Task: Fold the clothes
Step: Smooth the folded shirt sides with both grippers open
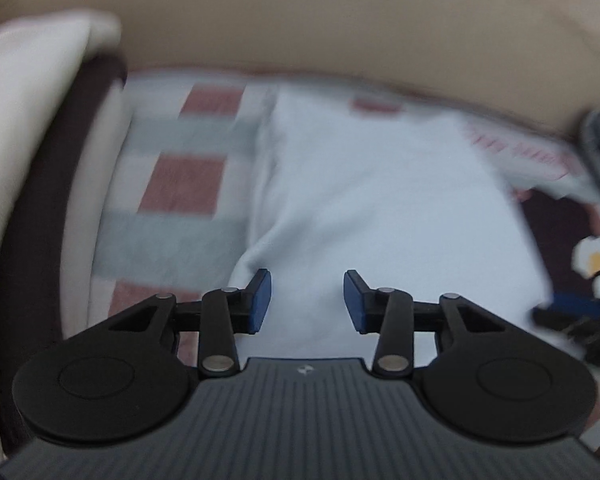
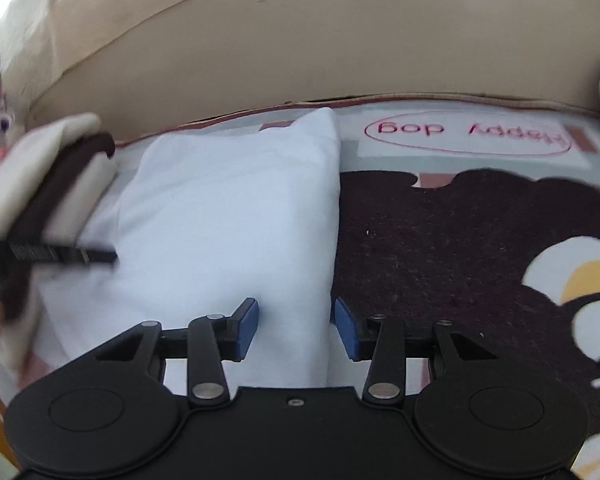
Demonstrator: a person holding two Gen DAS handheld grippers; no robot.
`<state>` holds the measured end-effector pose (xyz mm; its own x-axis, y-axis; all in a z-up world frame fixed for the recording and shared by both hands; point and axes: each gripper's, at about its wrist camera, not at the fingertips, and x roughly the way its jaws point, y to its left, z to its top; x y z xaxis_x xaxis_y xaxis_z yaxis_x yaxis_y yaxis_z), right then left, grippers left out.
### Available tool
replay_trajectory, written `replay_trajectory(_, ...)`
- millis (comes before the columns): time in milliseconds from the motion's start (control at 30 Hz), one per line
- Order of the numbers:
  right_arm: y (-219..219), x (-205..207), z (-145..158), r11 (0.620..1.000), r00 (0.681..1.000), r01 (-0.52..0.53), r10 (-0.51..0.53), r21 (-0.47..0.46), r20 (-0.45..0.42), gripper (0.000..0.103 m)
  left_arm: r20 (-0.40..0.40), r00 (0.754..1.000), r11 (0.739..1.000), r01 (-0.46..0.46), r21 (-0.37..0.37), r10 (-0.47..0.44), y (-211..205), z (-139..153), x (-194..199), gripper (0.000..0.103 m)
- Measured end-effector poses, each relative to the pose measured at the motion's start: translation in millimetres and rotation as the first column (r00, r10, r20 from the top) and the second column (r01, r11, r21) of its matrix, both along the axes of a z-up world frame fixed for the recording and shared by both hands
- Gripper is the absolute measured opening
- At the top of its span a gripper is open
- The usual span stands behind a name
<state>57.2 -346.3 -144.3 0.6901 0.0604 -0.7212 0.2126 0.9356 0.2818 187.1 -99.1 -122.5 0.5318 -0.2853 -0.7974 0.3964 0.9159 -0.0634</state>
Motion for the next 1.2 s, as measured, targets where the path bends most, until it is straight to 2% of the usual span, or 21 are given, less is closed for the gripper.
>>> replay_trajectory(133, -19, 30, 6, 0.998, 0.999, -0.030, 0.028, 0.050, 0.032, 0.049, 0.043, 0.998, 0.993, 0.038, 0.112, -0.043, -15, 10, 15, 0.043)
replay_trajectory(267, -42, 76, 14, 0.993, 1.000, 0.012, -0.015, 0.114, 0.025, 0.050, 0.080, 0.993, 0.972, 0.070, 0.225, -0.090, -29, 19, 30, 0.044)
replay_trajectory(367, -52, 110, 9, 0.986, 1.000, 0.030, -0.029, 0.161, -0.010, 0.050, 0.064, 0.992, 0.990, 0.102, 0.099, -0.109, -25, 26, 54, 0.049)
replay_trajectory(400, -53, 120, 4, 0.986, 0.999, 0.038, -0.033, 0.160, -0.036, 0.050, 0.034, 0.992, 0.990, 0.118, 0.084, -0.121, -29, 22, 64, 0.048)
replay_trajectory(433, -51, 128, -2, 0.988, 0.998, 0.044, -0.038, 0.145, -0.049, 0.050, 0.008, 0.991, 0.988, 0.131, 0.078, -0.132, -33, 14, 73, 0.047)
replay_trajectory(533, -45, 150, -17, 0.995, 0.997, 0.060, -0.055, 0.074, -0.060, 0.047, -0.036, 0.993, 0.983, 0.114, 0.143, -0.110, -44, -10, 91, 0.049)
replay_trajectory(600, -40, 158, -20, 0.998, 0.997, 0.070, -0.070, -0.003, -0.039, 0.031, -0.027, 0.995, 0.984, 0.094, 0.154, -0.091, -42, -19, 96, 0.055)
replay_trajectory(667, -35, 164, -20, 0.993, 0.996, 0.083, -0.085, -0.082, -0.025, 0.026, -0.037, 0.997, 0.987, 0.067, 0.142, -0.063, -38, -21, 100, 0.062)
replay_trajectory(767, -28, 169, -15, 0.973, 0.993, 0.114, -0.120, -0.199, -0.018, 0.026, -0.020, 0.999, 0.986, 0.047, 0.161, -0.044, -31, -17, 92, 0.068)
replay_trajectory(833, -35, 163, -4, 0.967, 0.985, 0.162, -0.172, -0.196, -0.034, 0.028, -0.005, 1.000, 0.985, 0.014, 0.174, -0.014, -24, -12, 89, 0.068)
replay_trajectory(900, -49, 145, 7, 0.974, 0.977, 0.208, -0.212, -0.088, -0.033, 0.044, -0.048, 0.998, 0.988, -0.028, 0.149, 0.035, -9, 0, 84, 0.068)
replay_trajectory(967, -64, 125, 8, 0.981, 0.986, 0.164, -0.161, 0.101, -0.043, 0.058, -0.114, 0.993, 0.997, -0.027, 0.073, 0.035, 6, 7, 76, 0.066)
replay_trajectory(1033, -71, 110, 4, 0.963, 0.998, 0.045, -0.032, 0.265, -0.053, 0.058, -0.156, 0.988, 1.000, -0.014, 0.007, 0.015, 18, 12, 65, 0.068)
replay_trajectory(1067, -71, 101, 2, 0.957, 0.998, 0.019, -0.001, 0.290, -0.063, 0.058, -0.176, 0.984, 1.000, -0.009, -0.026, 0.004, 24, 14, 59, 0.068)
replay_trajectory(1200, -69, 66, -7, 0.953, 0.997, 0.039, -0.018, 0.299, -0.073, 0.058, -0.220, 0.975, 0.996, 0.020, 0.083, -0.001, 25, -6, 39, 0.068)
